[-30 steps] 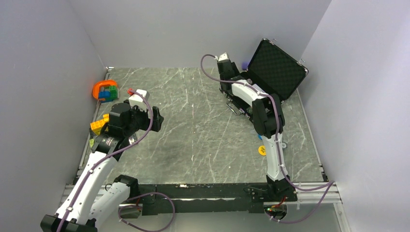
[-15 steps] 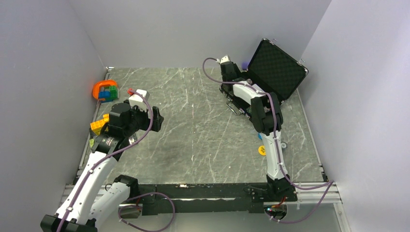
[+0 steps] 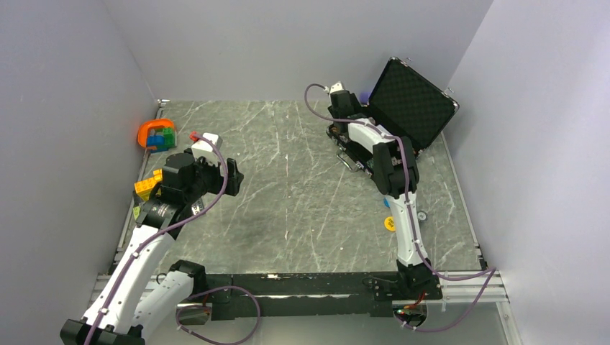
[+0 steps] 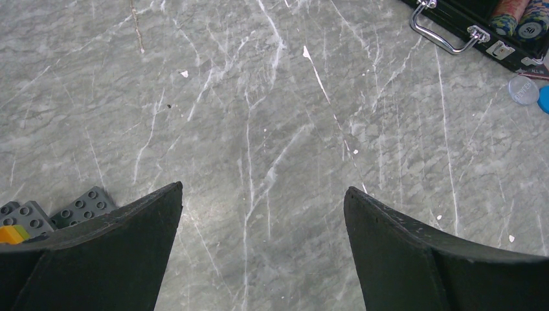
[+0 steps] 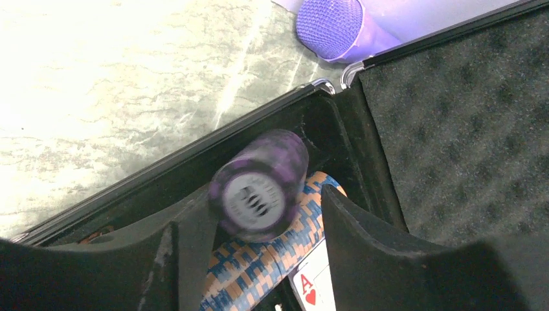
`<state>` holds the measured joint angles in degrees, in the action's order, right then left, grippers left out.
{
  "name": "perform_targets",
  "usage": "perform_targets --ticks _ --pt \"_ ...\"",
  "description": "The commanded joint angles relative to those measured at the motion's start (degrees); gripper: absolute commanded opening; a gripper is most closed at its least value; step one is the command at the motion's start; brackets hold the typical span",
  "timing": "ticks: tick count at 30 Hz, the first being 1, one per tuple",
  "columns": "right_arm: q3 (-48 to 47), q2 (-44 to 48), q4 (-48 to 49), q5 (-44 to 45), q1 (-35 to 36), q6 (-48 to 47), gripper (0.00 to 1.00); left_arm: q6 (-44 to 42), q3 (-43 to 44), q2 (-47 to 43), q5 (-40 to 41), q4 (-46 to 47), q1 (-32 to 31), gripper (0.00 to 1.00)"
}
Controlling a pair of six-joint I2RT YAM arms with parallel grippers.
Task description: Pack up texas hold em set
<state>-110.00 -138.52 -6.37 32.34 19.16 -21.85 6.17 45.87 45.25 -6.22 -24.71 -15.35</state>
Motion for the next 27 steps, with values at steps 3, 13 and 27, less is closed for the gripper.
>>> perform_targets --ticks 3,13,27 --pt "-2.5 7.5 -2.1 -8.0 -1.8 5.7 0.76 -0.3 1.6 0.0 -0.4 1.3 -0.2 0.98" --pt "0.9 13.2 -3.4 -30.5 -9.0 19.3 0.89 -0.3 1.7 -0.3 -0.3 1.2 -0.2 0.98" --pt "-6.9 4.8 -8.8 -51.6 -15.2 24.2 0.99 -0.4 1.6 0.1 -0.5 1.3 -0.2 0.98"
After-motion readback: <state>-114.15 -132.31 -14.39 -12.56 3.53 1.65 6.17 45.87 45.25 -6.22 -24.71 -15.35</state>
